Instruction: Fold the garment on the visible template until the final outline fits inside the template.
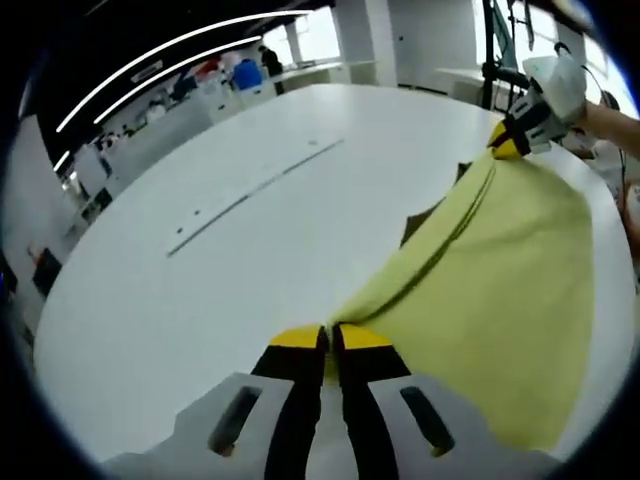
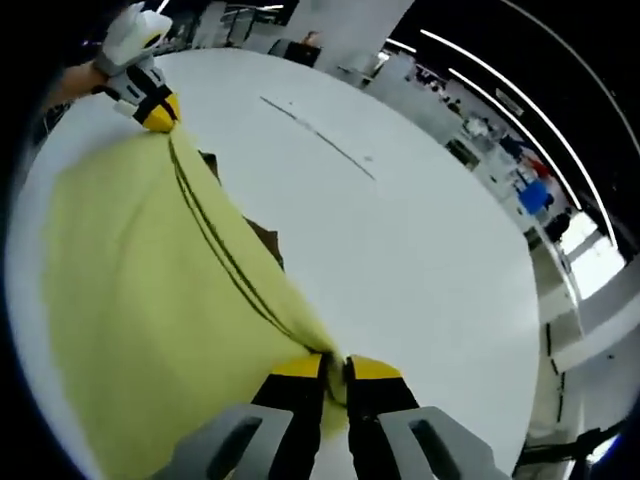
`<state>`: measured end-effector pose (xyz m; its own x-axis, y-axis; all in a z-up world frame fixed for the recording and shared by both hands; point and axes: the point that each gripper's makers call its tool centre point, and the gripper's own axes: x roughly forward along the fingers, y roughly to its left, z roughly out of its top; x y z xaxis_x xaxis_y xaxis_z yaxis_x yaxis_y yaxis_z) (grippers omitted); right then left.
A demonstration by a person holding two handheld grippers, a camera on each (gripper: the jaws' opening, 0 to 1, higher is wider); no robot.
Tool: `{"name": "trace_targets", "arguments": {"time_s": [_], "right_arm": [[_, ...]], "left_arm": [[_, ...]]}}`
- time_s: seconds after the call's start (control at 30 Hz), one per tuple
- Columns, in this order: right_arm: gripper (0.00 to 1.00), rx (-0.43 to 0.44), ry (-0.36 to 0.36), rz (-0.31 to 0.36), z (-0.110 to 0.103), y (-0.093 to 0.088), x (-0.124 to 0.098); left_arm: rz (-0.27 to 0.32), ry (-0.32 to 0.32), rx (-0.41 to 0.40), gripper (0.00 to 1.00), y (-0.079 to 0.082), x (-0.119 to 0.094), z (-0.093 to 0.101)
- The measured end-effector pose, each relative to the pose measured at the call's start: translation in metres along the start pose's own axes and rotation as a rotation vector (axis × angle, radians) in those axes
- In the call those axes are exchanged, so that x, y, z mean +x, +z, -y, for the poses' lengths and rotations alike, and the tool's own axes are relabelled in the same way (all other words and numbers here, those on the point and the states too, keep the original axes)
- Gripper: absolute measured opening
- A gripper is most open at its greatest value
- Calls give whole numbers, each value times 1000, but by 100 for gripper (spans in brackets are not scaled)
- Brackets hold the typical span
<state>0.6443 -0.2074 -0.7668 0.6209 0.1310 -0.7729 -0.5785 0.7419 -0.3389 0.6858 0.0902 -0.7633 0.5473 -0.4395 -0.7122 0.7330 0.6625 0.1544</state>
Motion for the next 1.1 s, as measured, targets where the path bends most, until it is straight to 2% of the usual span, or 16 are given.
{"name": "trace_targets", "arguments": {"time_s": [0.13,0.23,0.3,0.47,0.57,0.63,0.7,0.73,0.8,0.83,0.87,0.9,0.93,1.0,1.03,1.1], "right_arm": [[12,30,31,24,-1,0,-5],[22,34,48,36,1,-1,-8],[23,4,48,27,0,-4,-11],[15,-17,32,6,7,-11,-8],[0,-17,9,19,13,-12,-5],[0,50,4,35,15,-10,-4],[0,109,-13,46,20,-10,-1],[0,176,-23,51,22,-9,-2],[0,275,-25,73,25,-6,-2],[0,370,-13,75,24,-5,-3],[0,418,5,97,24,-2,-4],[0,459,35,128,22,3,-5],[0,481,34,133,24,4,-6],[1,462,24,120,27,1,-8],[3,464,19,117,27,1,-8],[11,476,19,126,28,2,-12]], "left_arm": [[11,-59,32,10,0,-2,9],[-1,-54,75,13,-1,-5,10],[-3,-51,74,15,-1,-6,8],[1,-45,45,16,-3,-5,2],[0,-29,6,7,-4,-2,-3],[17,-14,-37,5,-3,-1,-8],[41,-10,-148,5,-2,-1,-11],[61,-15,-236,5,-1,-1,-12],[79,-9,-357,5,-1,-1,-15],[85,9,-459,5,-3,-3,-19],[105,27,-516,5,-3,-4,-22],[146,12,-548,5,1,-6,-22],[159,10,-559,5,2,-7,-23],[152,30,-536,5,0,-10,-24],[139,55,-493,5,-3,-12,-27],[127,57,-483,8,-4,-13,-26]]}}
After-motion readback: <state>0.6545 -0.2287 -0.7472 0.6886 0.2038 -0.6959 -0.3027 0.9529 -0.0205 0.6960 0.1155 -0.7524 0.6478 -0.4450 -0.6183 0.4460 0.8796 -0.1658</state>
